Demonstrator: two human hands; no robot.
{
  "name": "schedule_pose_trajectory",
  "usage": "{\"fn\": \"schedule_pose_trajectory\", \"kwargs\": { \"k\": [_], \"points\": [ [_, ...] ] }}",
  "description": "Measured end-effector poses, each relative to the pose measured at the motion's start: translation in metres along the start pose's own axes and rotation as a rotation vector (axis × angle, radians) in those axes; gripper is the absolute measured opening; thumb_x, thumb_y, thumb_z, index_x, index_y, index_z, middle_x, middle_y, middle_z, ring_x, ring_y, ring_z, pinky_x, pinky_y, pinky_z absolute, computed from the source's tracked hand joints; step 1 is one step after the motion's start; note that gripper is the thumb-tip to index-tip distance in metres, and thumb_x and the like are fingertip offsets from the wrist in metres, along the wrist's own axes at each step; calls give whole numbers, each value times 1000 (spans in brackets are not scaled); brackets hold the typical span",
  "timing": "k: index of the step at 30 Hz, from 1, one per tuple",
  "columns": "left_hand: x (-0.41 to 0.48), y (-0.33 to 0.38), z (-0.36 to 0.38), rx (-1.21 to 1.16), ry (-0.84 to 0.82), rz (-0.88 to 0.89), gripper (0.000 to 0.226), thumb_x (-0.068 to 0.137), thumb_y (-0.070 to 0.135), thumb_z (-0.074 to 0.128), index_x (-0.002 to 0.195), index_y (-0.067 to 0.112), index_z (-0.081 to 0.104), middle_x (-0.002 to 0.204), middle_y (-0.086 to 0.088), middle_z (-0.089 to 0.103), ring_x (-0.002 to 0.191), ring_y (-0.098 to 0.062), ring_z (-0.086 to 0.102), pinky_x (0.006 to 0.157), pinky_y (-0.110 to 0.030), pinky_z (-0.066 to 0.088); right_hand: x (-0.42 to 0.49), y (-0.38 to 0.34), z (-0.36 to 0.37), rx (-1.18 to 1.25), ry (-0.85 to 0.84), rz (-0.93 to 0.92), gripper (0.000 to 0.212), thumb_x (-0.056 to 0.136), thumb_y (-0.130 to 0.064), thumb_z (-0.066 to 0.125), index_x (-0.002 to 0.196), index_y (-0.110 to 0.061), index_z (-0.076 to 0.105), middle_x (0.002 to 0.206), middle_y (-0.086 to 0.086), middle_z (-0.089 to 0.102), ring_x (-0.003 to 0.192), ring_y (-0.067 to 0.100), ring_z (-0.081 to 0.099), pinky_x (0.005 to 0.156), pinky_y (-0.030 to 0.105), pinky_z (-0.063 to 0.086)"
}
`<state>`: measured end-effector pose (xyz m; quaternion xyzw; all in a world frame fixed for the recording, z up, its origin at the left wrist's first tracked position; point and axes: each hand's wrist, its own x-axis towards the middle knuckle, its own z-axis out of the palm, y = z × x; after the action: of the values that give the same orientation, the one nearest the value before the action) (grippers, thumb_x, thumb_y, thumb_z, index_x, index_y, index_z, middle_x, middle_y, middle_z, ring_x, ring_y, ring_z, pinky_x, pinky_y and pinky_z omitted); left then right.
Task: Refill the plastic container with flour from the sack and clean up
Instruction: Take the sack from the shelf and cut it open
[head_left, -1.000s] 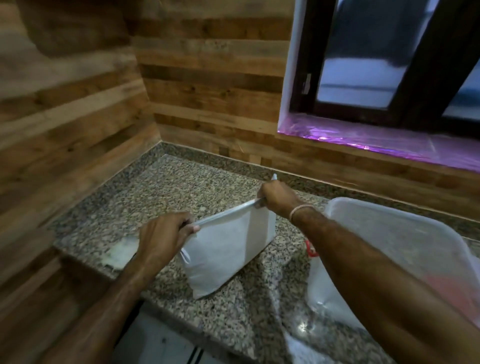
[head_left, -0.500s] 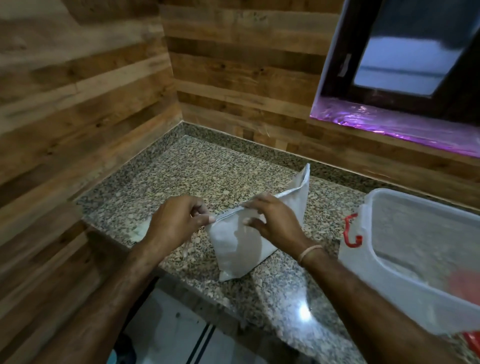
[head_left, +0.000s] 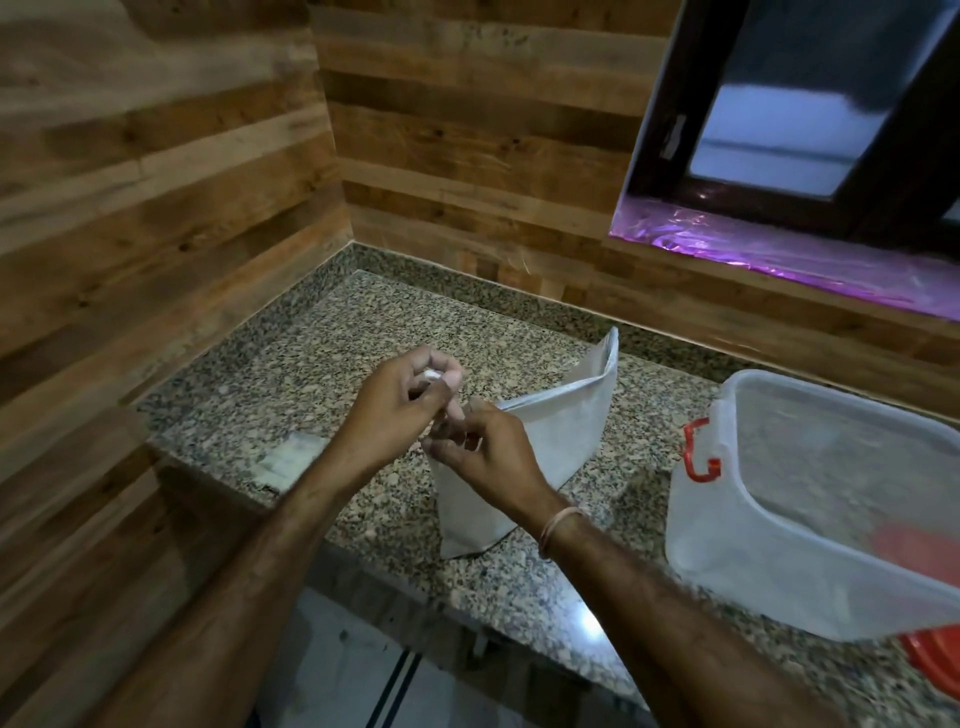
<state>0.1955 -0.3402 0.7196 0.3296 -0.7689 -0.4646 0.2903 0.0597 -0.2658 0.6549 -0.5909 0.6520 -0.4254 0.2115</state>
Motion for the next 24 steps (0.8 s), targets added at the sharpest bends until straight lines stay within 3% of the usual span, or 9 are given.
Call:
{"fn": "schedule_pose_trajectory", "kwargs": {
  "k": [2,5,7,10,12,16,20,22,24],
  "points": [
    [-9,-11,-1,-118,30,-30,23,105,41,52,115,26,66,87,-4,76,76,-7,72,65,-18,52,1,-2,-1,82,24,51,19,88,-23,79,79,-6,79,77,16,69,69,27,61,67,49,52],
    [-27,-39,3,-79,204,-115,22,102,44,56,113,26,64,96,1,74,87,-10,72,74,-32,59,1,-3,-7,283,7,151,20,92,-19,78,78,-5,80,77,13,77,73,30,72,72,44,57],
    [-39,-55,10,-13,190,-194,24,99,40,64,116,24,60,104,2,73,96,-15,72,83,-39,60,1,-2,-8,394,-9,223,19,93,-17,77,76,-9,79,71,6,76,64,17,70,62,28,54],
    [-47,-68,25,6,120,-200,22,92,37,73,109,28,62,97,6,74,89,-9,71,77,-36,59,1,0,-6,506,-18,291,26,95,-7,72,71,-17,75,59,-6,71,51,0,61,51,12,46],
    [-48,-69,34,82,150,-161,17,86,41,78,93,31,66,87,13,72,79,-2,68,69,-33,58,2,-2,-4,548,-19,332,26,95,-4,70,71,-13,73,58,-5,70,48,1,61,49,12,45],
    [-45,-67,39,318,282,-80,32,79,58,77,76,29,63,70,14,67,65,-1,63,56,-31,51,3,-6,-4,543,4,360,28,95,-8,72,68,-10,67,69,16,67,56,17,58,53,18,44],
    [-43,-68,41,379,284,46,30,85,35,79,69,26,55,62,11,59,58,-9,58,52,-38,50,0,-2,-10,524,13,341,23,94,-12,76,78,2,67,73,16,62,65,15,58,62,20,48],
    [-45,-70,42,375,268,81,31,85,27,78,68,24,52,59,8,53,56,-13,52,53,-40,47,2,6,-21,456,69,361,22,92,-15,78,79,0,71,74,13,66,69,14,62,68,23,52],
    [-49,-75,41,361,224,99,31,86,24,76,67,20,51,59,6,49,57,-18,49,53,-41,46,6,21,-40,385,160,407,21,91,-19,79,79,-3,74,74,6,70,66,7,64,64,17,52]
  ]
}}
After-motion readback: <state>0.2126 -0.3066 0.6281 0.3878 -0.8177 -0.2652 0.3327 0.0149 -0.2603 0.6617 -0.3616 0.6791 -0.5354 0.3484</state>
